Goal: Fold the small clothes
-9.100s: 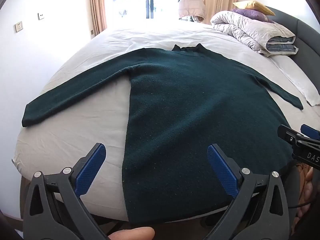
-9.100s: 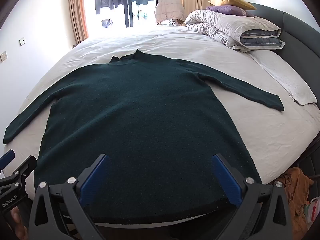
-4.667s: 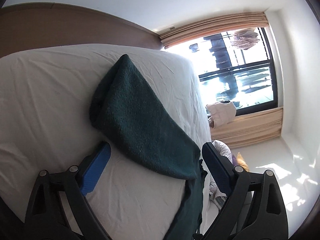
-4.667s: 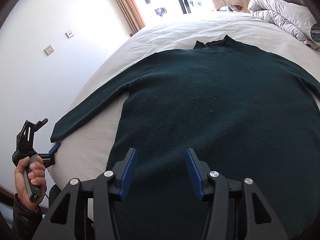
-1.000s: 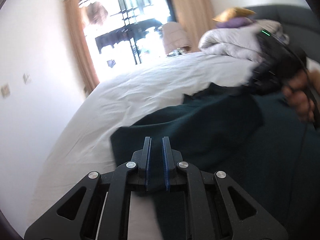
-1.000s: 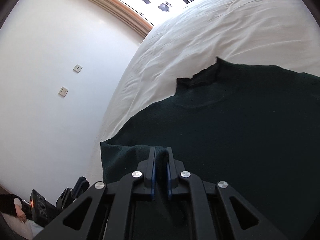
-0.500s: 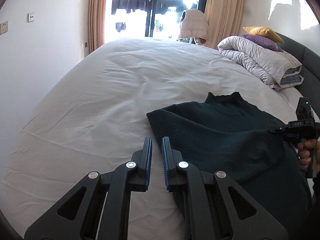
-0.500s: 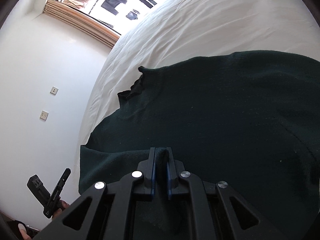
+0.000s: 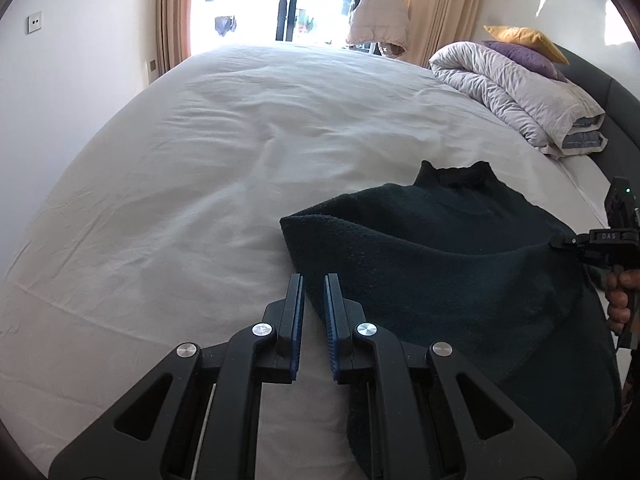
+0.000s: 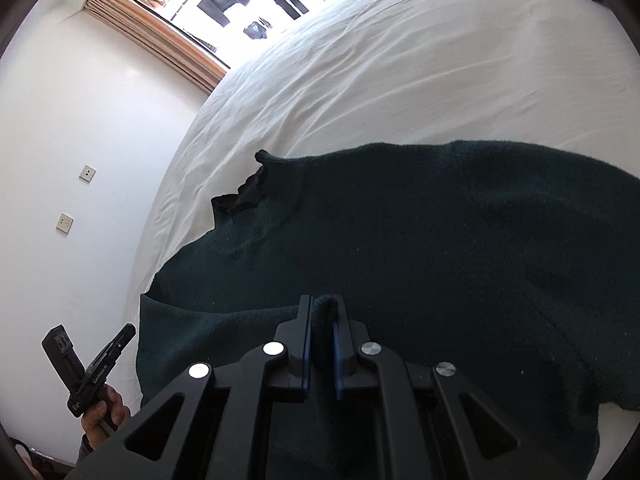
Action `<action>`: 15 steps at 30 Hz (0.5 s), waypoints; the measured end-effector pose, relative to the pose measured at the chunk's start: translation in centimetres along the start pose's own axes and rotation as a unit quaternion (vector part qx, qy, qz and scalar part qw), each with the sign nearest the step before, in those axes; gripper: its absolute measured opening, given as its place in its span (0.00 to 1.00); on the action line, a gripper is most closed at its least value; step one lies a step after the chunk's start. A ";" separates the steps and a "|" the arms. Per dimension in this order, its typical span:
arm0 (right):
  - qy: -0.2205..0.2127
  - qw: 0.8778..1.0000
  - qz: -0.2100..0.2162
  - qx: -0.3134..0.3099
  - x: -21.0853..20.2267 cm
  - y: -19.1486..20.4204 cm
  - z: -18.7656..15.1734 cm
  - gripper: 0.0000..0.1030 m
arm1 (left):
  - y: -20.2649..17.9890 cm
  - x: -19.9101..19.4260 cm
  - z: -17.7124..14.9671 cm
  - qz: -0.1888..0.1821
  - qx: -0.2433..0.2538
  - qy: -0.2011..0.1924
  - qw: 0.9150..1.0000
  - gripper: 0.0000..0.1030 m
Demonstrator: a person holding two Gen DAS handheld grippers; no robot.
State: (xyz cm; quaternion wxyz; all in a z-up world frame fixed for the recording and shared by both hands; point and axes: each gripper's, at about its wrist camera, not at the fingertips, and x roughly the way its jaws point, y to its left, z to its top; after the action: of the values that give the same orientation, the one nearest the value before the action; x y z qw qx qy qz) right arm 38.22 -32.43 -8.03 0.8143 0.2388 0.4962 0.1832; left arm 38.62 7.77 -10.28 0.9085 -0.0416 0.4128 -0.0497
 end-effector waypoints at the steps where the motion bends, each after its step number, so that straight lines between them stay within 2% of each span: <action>1: -0.003 1.000 -0.002 0.000 -0.2 0.0 0.4 0.09 | 0.1 0.5 0.0 0.003 0.002 0.008 1.000 0.10; 5: -0.003 1.000 -0.015 0.003 -0.2 -0.4 1.2 0.09 | 0.2 1.5 0.3 0.013 0.005 0.010 1.000 0.10; 9: 0.005 1.000 -0.024 0.012 0.2 -1.6 1.1 0.09 | 0.1 -0.3 0.8 0.007 -0.005 -0.035 0.999 0.10; 15: -0.001 0.999 -0.027 0.023 0.3 -2.3 1.0 0.09 | -1.8 0.7 1.6 0.016 0.033 -0.028 0.999 0.10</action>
State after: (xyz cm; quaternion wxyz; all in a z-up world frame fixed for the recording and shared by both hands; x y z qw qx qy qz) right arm 39.42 -34.36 -9.21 0.8139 0.2445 0.5054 0.1495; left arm 40.17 5.97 -9.51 0.9212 -0.0064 0.3861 -0.0475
